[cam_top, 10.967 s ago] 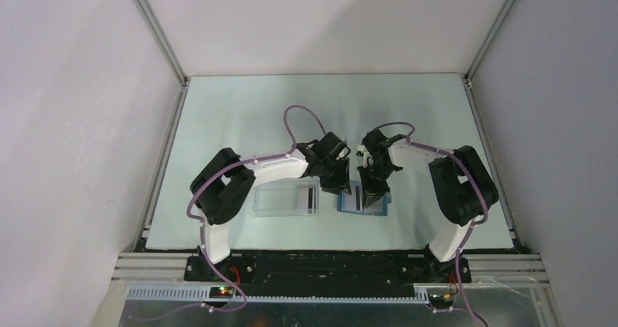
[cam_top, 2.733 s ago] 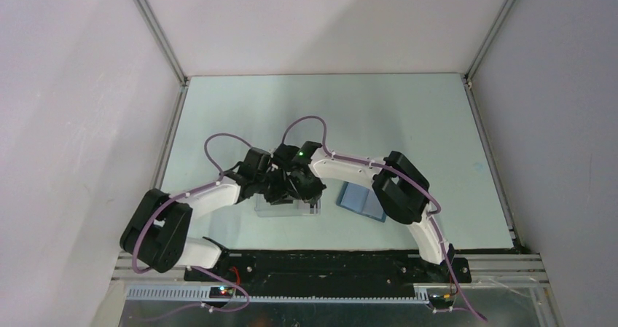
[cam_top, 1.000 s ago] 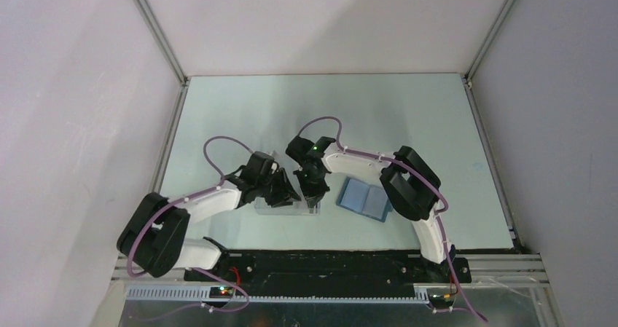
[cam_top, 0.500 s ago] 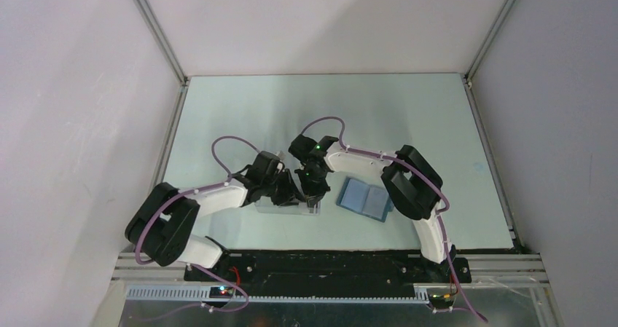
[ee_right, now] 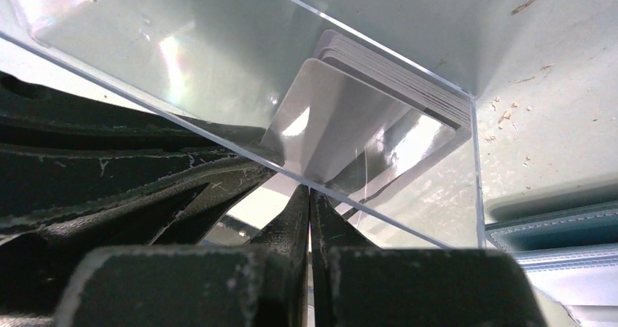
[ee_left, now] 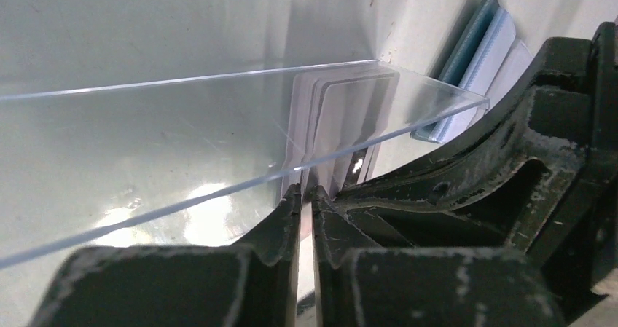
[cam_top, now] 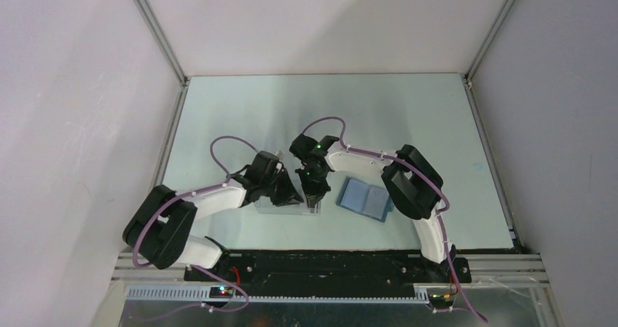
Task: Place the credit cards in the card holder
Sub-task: Pick up the credit card from the storage box, then insert the credit card into the card holder.
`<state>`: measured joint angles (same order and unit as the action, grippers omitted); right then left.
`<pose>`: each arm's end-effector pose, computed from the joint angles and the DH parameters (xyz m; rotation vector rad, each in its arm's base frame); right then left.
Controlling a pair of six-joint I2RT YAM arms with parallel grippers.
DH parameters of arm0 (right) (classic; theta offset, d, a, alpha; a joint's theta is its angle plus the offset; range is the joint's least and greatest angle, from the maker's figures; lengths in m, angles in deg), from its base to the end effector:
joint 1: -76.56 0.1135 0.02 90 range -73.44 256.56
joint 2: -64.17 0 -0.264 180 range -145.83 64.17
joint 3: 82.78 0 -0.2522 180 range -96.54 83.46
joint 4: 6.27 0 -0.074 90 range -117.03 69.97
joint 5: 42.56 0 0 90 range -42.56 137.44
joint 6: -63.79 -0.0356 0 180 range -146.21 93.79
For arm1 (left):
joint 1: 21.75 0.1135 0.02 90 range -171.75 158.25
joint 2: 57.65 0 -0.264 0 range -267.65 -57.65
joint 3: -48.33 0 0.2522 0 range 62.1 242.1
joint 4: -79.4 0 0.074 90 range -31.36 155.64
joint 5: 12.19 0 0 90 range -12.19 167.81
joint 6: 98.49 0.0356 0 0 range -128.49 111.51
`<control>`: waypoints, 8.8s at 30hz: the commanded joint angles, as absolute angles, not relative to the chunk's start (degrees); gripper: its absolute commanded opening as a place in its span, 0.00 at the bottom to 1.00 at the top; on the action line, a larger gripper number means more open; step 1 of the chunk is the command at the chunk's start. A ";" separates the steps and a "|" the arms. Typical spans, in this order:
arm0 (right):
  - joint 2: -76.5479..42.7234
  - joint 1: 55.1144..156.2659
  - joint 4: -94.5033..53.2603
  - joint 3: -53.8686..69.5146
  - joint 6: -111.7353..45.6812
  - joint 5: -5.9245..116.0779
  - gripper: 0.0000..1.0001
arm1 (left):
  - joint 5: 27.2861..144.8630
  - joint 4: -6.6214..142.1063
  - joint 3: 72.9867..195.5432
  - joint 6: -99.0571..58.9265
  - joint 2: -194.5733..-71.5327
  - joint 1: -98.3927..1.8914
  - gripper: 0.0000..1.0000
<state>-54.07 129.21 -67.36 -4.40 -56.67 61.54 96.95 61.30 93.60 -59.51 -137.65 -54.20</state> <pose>0.2417 0.3309 0.1679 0.6365 -3.0312 -0.5078 0.2017 -0.1421 0.1440 -0.2863 2.7055 -0.9497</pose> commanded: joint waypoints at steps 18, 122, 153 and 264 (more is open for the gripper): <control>-52.85 128.37 -64.64 -1.15 -55.84 58.48 0.00 | 108.98 65.33 98.09 -58.60 -138.86 -56.63 0.20; 4.55 82.97 -42.59 51.50 -58.43 83.49 0.00 | 93.48 67.30 116.06 -56.54 -144.28 -66.69 0.43; -11.55 81.87 -22.24 58.21 -64.03 87.61 0.00 | 88.20 54.57 125.11 -58.51 -163.15 -70.79 0.28; -34.36 97.44 -36.85 29.35 -56.78 82.14 0.48 | 92.25 52.27 125.23 -58.45 -161.33 -68.22 0.18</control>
